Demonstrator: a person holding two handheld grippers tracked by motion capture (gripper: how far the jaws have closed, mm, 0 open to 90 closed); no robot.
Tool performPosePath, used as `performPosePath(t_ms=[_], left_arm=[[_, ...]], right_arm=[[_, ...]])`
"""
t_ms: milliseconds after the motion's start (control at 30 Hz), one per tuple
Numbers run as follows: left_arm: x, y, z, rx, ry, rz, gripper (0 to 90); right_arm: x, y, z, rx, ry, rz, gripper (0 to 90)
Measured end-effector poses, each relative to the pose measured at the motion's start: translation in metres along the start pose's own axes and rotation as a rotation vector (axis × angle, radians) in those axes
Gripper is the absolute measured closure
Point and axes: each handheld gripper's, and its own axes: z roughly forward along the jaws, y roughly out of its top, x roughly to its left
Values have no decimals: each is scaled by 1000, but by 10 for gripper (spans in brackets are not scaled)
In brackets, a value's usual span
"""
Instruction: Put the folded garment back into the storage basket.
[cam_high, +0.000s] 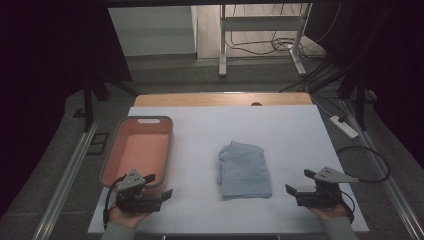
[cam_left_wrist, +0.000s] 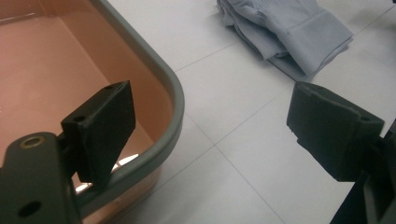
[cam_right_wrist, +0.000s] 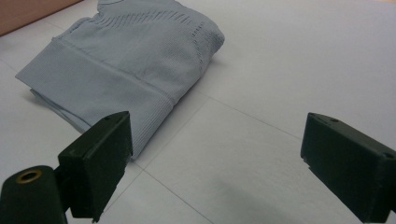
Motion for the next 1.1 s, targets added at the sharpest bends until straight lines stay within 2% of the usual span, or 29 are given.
performPosePath(t_ms=[200,400,1100], left_arm=[[-2,1,2,1,0,2,147],[-1,-1,3,11,-3,1,147],[-4,-3,-8,-40,8,-1,145]], right_arm=[[0,-2,-5,-3,-9,2,103],[-1,0,0,2,-3,0,106],[2,1,6,19,6,-18,117]])
